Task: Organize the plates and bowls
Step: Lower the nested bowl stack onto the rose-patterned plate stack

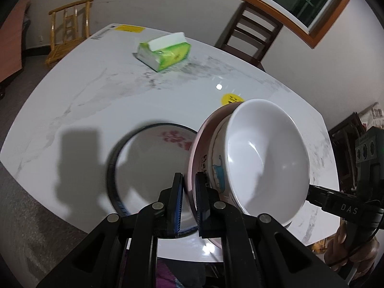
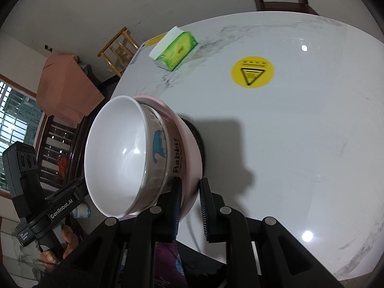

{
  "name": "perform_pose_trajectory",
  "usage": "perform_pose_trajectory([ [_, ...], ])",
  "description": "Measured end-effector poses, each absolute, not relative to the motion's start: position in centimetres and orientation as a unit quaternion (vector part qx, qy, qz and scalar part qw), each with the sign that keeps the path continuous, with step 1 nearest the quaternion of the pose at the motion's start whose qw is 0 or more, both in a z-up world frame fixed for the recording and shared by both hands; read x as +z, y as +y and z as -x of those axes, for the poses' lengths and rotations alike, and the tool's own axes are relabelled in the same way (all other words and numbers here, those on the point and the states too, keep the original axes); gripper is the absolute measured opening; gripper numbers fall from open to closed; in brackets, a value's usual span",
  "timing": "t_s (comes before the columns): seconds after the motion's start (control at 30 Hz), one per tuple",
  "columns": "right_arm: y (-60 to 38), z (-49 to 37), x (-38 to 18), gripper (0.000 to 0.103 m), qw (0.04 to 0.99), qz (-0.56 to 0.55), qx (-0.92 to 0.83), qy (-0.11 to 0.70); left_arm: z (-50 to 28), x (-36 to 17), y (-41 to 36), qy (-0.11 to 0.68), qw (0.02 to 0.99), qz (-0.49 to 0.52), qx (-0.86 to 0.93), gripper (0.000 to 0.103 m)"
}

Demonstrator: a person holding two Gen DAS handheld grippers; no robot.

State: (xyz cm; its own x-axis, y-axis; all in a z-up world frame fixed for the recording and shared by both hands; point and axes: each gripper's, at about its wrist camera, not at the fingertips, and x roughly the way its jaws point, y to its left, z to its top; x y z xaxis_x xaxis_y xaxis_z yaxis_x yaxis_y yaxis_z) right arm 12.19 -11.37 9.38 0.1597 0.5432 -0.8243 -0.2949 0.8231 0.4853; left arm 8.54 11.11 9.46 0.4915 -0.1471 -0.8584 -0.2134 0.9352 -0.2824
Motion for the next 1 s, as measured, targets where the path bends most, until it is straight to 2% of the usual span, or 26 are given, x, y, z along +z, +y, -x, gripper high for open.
perform_pose_trajectory([
  [0.4,-6.9,-12.9,7.8,0.015,0.737,-0.096,0.289,0.603,-8.0,8.1,15.3,0.511,0.837,0.191,0.042,0.006],
  [1.0,-5.6,-13.0,6.6,0.015,0.726,-0.091,0.283,0.62,-8.3,6.5,16.3,0.52,0.832,0.185,0.05,0.006],
])
